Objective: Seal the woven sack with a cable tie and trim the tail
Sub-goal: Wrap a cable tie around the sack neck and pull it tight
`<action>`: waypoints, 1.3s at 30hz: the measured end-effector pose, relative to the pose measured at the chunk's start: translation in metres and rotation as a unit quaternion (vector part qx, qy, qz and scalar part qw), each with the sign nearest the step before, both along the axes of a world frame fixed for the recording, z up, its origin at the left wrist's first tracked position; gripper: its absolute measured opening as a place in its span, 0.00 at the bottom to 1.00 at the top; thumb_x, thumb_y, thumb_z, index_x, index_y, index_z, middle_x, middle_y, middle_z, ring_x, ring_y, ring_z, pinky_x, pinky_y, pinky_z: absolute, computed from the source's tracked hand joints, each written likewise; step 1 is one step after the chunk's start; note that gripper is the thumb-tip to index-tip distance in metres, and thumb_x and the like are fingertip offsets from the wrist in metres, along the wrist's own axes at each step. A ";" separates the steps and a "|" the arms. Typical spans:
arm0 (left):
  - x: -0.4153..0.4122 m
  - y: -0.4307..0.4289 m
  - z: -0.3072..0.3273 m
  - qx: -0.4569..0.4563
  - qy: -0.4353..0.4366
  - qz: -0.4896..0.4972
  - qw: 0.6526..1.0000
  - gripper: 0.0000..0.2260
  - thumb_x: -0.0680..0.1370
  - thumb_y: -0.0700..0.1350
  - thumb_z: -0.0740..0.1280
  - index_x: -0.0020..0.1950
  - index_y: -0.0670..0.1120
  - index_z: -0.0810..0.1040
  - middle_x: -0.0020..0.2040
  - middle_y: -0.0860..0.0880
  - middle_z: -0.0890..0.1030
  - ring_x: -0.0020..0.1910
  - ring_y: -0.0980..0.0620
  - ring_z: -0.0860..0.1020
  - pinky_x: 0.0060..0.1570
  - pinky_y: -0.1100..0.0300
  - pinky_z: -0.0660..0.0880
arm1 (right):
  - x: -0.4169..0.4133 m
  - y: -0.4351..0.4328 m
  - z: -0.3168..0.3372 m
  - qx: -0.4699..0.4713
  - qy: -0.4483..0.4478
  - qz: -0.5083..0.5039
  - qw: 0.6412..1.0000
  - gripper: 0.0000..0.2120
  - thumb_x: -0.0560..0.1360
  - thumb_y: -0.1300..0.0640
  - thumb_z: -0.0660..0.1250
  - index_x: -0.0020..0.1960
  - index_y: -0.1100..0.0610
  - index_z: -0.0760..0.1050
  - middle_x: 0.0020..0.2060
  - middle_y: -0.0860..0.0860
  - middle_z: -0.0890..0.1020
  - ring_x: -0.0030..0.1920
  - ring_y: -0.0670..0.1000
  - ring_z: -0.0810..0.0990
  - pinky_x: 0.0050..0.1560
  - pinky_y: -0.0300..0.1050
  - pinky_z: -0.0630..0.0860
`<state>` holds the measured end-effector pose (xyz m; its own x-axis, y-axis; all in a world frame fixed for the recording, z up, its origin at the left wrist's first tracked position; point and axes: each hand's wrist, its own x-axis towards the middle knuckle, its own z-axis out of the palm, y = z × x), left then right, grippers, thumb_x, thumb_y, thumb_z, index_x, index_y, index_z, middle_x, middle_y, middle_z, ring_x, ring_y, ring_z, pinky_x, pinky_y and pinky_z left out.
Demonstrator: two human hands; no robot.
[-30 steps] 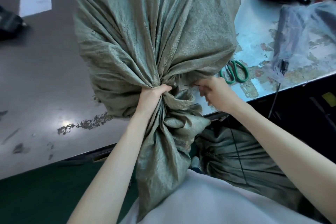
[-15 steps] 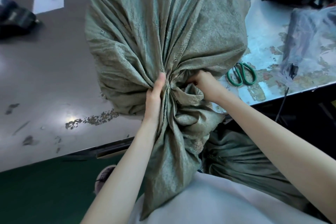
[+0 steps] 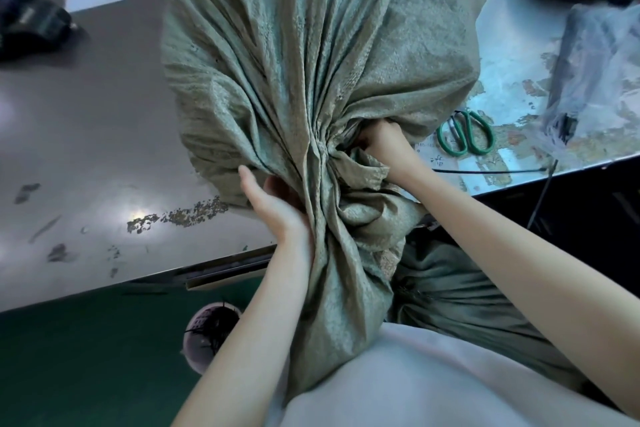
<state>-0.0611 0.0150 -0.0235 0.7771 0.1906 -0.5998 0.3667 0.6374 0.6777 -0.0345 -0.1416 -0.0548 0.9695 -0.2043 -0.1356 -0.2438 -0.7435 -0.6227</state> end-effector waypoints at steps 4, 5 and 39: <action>-0.001 0.005 0.000 0.153 0.074 -0.065 0.983 0.19 0.84 0.48 0.52 0.63 0.36 0.74 0.62 0.41 0.77 0.50 0.48 0.77 0.38 0.68 0.70 | -0.001 0.003 0.007 0.020 -0.018 0.053 0.998 0.07 0.70 0.67 0.66 0.41 0.73 0.79 0.41 0.66 0.84 0.41 0.60 0.80 0.38 0.46 0.67; 0.000 0.007 0.001 0.196 0.072 -0.099 0.973 0.18 0.83 0.45 0.53 0.64 0.34 0.73 0.63 0.39 0.76 0.50 0.48 0.76 0.33 0.68 0.69 | -0.001 0.004 0.009 0.027 -0.013 0.066 0.997 0.07 0.70 0.67 0.67 0.42 0.72 0.80 0.42 0.64 0.84 0.41 0.60 0.80 0.38 0.44 0.68; 0.045 0.058 -0.024 0.152 -0.144 0.135 0.968 0.10 0.84 0.42 0.54 0.43 0.44 0.66 0.33 0.50 0.84 0.26 0.58 0.68 0.23 0.66 0.63 | -0.053 -0.056 0.000 0.101 0.017 -0.027 0.994 0.04 0.73 0.61 0.70 0.45 0.62 0.83 0.33 0.57 0.82 0.33 0.53 0.76 0.36 0.42 0.72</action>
<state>-0.0164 0.0727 -0.0474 0.8005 0.5445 -0.2502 -0.0173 0.4383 0.8987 -0.0877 -0.1978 -0.0547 0.9519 -0.2219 -0.2113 -0.3035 -0.5892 -0.7488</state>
